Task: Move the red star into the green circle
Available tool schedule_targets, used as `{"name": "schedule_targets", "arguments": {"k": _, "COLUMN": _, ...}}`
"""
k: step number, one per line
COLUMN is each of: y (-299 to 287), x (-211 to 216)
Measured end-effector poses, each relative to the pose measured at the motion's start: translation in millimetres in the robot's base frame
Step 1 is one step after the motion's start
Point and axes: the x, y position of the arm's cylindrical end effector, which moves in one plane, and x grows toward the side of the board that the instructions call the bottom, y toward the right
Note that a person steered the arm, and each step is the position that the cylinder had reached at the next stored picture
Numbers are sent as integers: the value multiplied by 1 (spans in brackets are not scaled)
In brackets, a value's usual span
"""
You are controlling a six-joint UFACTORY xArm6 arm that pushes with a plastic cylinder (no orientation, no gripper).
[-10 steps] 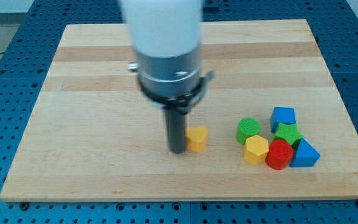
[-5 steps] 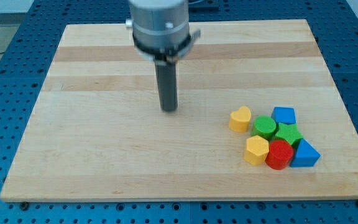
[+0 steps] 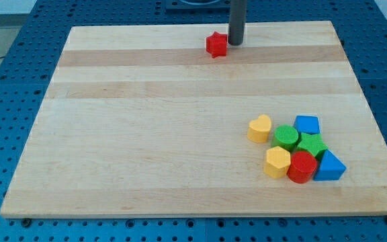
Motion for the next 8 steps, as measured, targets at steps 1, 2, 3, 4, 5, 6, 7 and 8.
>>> {"name": "schedule_targets", "arguments": {"k": 1, "y": -43, "x": -9}}
{"name": "schedule_targets", "arguments": {"k": 2, "y": -77, "x": -41}}
{"name": "schedule_targets", "arguments": {"k": 3, "y": -103, "x": -5}}
{"name": "schedule_targets", "arguments": {"k": 4, "y": -58, "x": 42}}
{"name": "schedule_targets", "arguments": {"k": 5, "y": -31, "x": 58}}
{"name": "schedule_targets", "arguments": {"k": 6, "y": 30, "x": 50}}
{"name": "schedule_targets", "arguments": {"k": 7, "y": 31, "x": 97}}
{"name": "schedule_targets", "arguments": {"k": 8, "y": 31, "x": 143}}
